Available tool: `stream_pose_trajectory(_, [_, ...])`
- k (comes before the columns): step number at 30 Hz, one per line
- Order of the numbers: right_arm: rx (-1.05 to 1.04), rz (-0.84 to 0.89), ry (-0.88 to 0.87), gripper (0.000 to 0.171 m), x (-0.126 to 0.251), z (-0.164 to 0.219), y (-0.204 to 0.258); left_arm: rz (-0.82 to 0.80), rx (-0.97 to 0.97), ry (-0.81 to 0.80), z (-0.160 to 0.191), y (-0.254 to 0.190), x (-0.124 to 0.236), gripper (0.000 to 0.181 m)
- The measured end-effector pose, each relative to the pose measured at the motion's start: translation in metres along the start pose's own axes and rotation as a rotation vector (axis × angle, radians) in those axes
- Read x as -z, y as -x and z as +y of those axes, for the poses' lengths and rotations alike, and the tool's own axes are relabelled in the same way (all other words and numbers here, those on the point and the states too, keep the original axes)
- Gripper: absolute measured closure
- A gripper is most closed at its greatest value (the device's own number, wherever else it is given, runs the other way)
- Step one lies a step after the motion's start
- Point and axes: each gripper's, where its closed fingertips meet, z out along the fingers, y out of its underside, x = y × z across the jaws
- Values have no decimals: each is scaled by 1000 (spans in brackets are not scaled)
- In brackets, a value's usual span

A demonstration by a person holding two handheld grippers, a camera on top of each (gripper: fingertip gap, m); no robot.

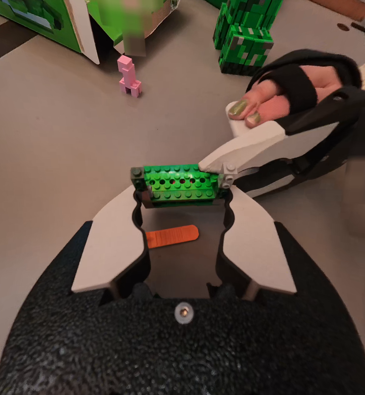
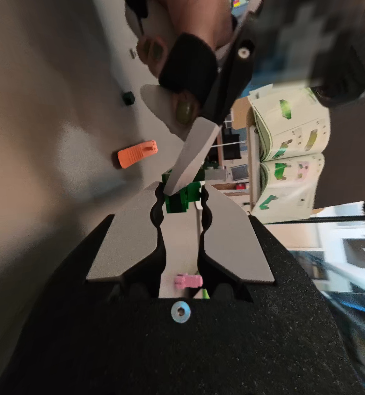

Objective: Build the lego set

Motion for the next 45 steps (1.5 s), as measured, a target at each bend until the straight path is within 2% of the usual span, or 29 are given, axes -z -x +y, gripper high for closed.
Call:
stream_pose_trajectory(5, [-111,-22,-71,134,3,-1,-2,-15,-6,11,1,5,3,106])
stream_pose_trajectory(9, [-89,-27,-84,140,4,-2,2,2,9,12,3,4,2,106])
stream_pose_trajectory(28, [83,-87,-101,141,8,-5,18,73,-25,81,20,-2,-7,106])
stream_pose_trajectory(33, [-13,-118,-106,141,9,-5,12,101,-18,44,15,-4,-4,105])
stream_pose_trajectory(36, [-120,-152,-110,141,9,-2,7,65,-122,32,14,-3,-1,97])
stream_pose_trajectory(39, [-183,-194,-89,141,9,7,9,-57,-321,-14,8,4,3,85])
stream_pose_trajectory(42, [-236,-222,-93,141,9,9,10,-180,-568,-91,-1,3,8,91])
stream_pose_trajectory(45, [-284,-235,-113,141,10,7,8,-190,-682,-108,0,-6,8,98])
